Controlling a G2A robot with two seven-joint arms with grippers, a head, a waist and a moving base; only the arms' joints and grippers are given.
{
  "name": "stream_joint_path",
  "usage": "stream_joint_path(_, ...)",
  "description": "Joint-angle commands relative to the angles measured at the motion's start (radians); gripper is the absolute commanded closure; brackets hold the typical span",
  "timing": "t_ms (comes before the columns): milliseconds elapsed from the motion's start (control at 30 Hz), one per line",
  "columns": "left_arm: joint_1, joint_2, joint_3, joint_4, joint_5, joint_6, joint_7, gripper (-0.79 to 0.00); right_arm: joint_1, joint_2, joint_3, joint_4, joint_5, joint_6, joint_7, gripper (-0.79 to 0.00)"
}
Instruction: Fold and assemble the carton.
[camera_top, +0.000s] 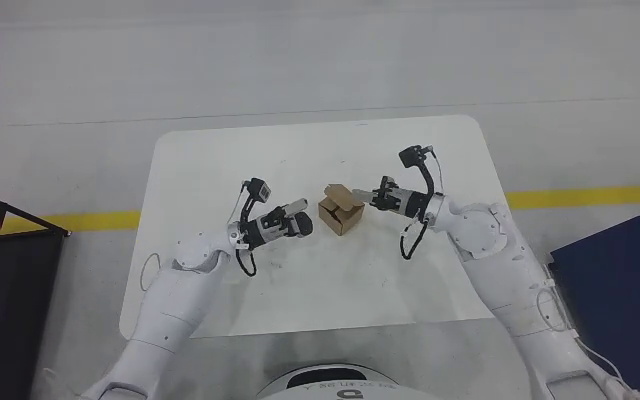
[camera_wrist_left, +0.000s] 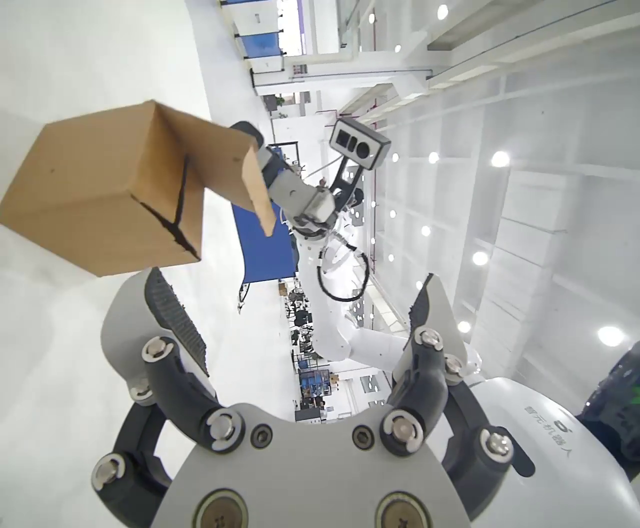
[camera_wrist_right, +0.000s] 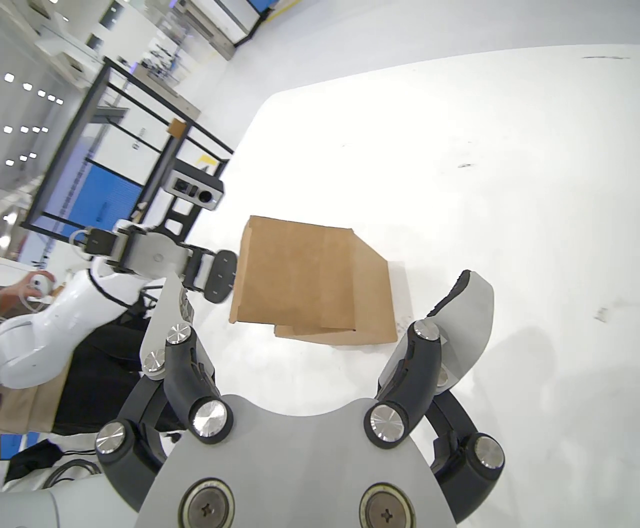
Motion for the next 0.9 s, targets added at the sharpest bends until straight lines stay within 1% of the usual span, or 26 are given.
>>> stream_joint_path(0, -0.021, -0.006, 0.022, 0.011, 0.009, -0.009, 0.026, -0.785, 0.013, -0.001, -0.011, 0.033, 0.058, -0.041, 0.035, -0.785)
stream_joint_path(67, -0.045, -0.011, 0.039, 0.034, 0.022, -0.014, 0.043, -0.785, 0.025, -0.001, -0.020, 0.049, 0.068, -0.057, 0.056, -0.785)
stream_joint_path(133, -0.085, -0.016, 0.063, 0.078, 0.077, -0.012, 0.067, -0.785, 0.036, -0.002, -0.032, 0.063, 0.108, -0.085, 0.084, -0.785)
stream_joint_path(200, -0.110, -0.021, 0.082, 0.104, 0.097, -0.007, 0.082, -0.785, 0.045, -0.002, -0.034, 0.075, 0.115, -0.090, 0.098, -0.785)
stream_joint_path(233, -0.126, -0.025, 0.089, 0.128, 0.086, -0.030, 0.096, -0.785, 0.052, -0.002, -0.041, 0.078, 0.110, -0.089, 0.109, -0.785)
stream_joint_path(333, -0.156, -0.036, 0.114, 0.173, 0.073, -0.056, 0.108, -0.785, 0.064, -0.002, -0.052, 0.090, 0.091, -0.076, 0.105, -0.785)
stream_joint_path(567, -0.200, -0.057, 0.161, 0.257, 0.059, -0.104, 0.132, -0.785, 0.088, -0.005, -0.072, 0.141, 0.113, -0.094, 0.102, -0.785)
stream_joint_path(867, -0.261, -0.075, 0.191, 0.325, 0.076, -0.134, 0.165, -0.785, 0.088, 0.003, -0.085, 0.149, 0.219, -0.173, 0.234, -0.785)
